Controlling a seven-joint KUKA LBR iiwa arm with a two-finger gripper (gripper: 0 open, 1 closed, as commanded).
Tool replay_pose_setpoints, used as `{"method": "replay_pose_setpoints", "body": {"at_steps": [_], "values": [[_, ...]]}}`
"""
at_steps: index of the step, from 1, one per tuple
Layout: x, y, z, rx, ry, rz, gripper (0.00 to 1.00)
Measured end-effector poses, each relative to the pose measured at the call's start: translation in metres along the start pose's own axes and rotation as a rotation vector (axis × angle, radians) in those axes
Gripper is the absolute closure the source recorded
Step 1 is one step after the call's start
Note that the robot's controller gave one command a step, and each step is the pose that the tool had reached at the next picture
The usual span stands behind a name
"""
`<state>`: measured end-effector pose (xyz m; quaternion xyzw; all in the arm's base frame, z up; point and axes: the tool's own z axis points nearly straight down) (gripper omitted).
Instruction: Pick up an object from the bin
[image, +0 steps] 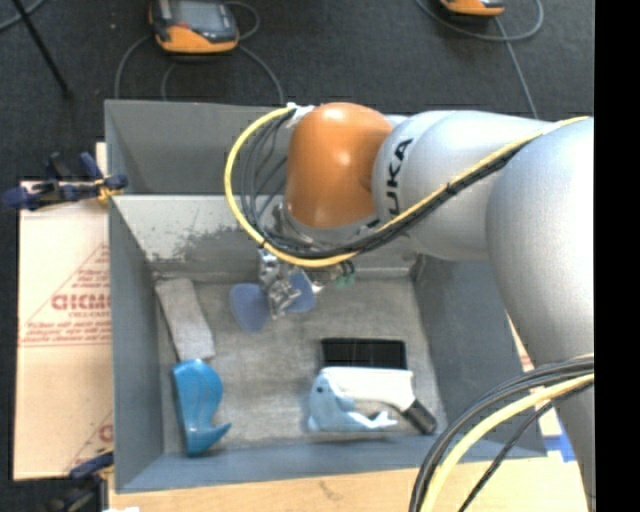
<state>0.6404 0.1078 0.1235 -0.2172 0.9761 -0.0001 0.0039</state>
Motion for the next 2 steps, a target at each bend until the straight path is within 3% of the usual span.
{"method": "replay_pose_setpoints", "body": {"at_steps": [2], "values": [[0.001,0.000,-0.023,-0.001,0.006,0.002,1.00]]}}
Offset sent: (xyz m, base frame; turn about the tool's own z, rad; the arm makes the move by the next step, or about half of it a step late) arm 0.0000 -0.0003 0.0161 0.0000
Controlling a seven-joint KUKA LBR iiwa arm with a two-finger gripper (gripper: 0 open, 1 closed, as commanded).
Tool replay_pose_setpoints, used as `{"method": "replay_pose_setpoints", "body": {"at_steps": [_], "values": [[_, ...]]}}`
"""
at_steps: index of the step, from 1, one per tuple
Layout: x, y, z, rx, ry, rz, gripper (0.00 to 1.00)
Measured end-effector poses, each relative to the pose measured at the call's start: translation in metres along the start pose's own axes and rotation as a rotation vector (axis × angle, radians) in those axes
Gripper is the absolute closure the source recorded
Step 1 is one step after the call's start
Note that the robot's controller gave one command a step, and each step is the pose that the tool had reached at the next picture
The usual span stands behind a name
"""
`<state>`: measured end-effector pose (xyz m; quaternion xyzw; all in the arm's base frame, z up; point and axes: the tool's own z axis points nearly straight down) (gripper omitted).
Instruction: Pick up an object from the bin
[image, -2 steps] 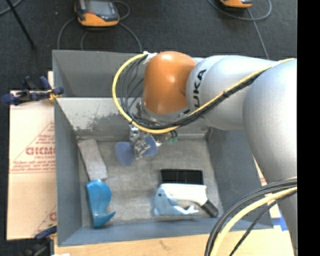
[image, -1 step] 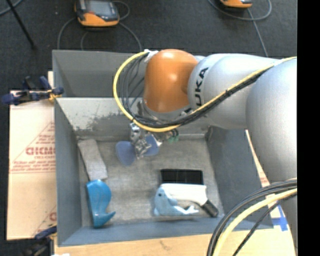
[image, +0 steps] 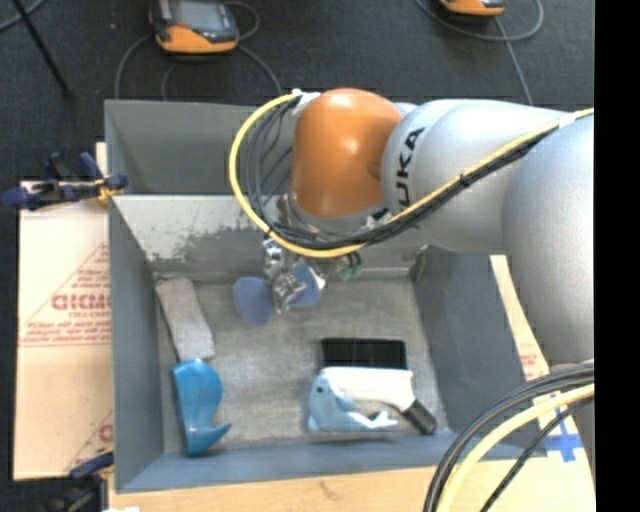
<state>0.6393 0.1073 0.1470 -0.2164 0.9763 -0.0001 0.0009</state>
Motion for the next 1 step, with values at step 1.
{"method": "replay_pose_setpoints", "body": {"at_steps": [1], "values": [[-0.0009,-0.0004,-0.0141,0.001,-0.003,0.000,1.00]]}}
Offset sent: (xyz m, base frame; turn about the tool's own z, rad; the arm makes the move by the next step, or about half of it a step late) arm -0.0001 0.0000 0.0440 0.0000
